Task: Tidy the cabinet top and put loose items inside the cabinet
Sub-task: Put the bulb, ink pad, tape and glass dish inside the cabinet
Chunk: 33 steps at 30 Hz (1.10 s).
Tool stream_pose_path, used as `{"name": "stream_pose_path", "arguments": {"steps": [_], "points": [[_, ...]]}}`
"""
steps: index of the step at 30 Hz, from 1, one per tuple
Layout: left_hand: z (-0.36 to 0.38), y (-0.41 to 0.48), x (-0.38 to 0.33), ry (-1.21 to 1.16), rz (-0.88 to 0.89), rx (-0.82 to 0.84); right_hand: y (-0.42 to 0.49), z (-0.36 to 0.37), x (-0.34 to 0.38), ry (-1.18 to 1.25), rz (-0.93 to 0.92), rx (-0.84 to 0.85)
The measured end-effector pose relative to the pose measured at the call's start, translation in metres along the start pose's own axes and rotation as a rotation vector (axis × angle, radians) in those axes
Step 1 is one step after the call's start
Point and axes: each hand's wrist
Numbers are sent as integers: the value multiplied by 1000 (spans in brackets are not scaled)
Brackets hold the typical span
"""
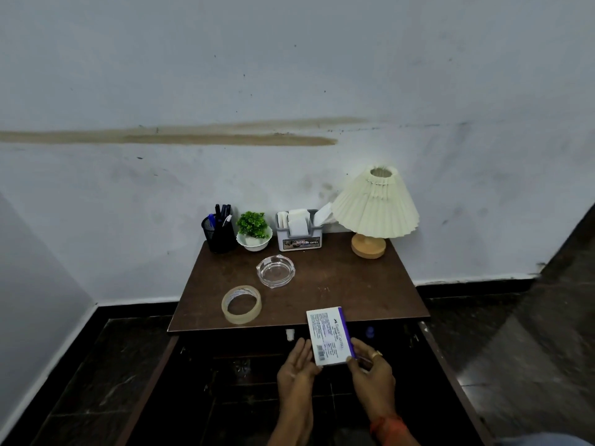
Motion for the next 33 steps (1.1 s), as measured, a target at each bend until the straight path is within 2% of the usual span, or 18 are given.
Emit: {"name": "stream_pose_path", "arguments": {"steps": [15, 33], "points": [[-31, -18, 44, 32, -30, -21, -24, -6, -54, 10, 49, 18], [-15, 52, 64, 72, -91, -29, 52, 16, -85, 59, 199, 11]]}}
Point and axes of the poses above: each hand's wrist, its own y-axis towards the middle knuckle, its own z-axis out of the palm, x = y × z, and after that the axes turned 5 degrees about z, right-handed
